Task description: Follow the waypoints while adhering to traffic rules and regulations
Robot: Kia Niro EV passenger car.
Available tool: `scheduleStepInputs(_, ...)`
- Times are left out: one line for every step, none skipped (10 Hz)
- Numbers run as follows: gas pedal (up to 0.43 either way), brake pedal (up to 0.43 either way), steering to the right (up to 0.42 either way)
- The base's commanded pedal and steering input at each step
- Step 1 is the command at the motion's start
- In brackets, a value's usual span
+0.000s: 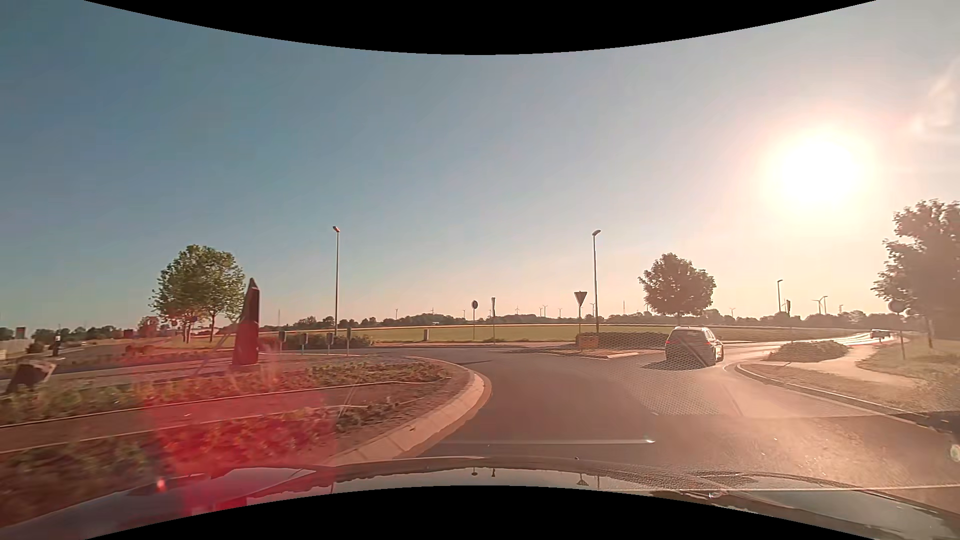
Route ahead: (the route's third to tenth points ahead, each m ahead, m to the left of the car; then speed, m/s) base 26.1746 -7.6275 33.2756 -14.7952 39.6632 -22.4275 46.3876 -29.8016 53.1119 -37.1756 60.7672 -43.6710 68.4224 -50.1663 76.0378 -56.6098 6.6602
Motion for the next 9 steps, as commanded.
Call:
scheduleStepInputs(0.441,0.000,0.204)
scheduleStepInputs(0.441,0.000,0.191)
scheduleStepInputs(0.441,0.000,0.181)
scheduleStepInputs(0.429,0.000,0.167)
scheduleStepInputs(0.421,0.000,0.150)
scheduleStepInputs(0.409,0.000,0.136)
scheduleStepInputs(0.398,0.000,0.130)
scheduleStepInputs(0.398,0.000,0.125)
scheduleStepInputs(0.370,0.000,0.118)
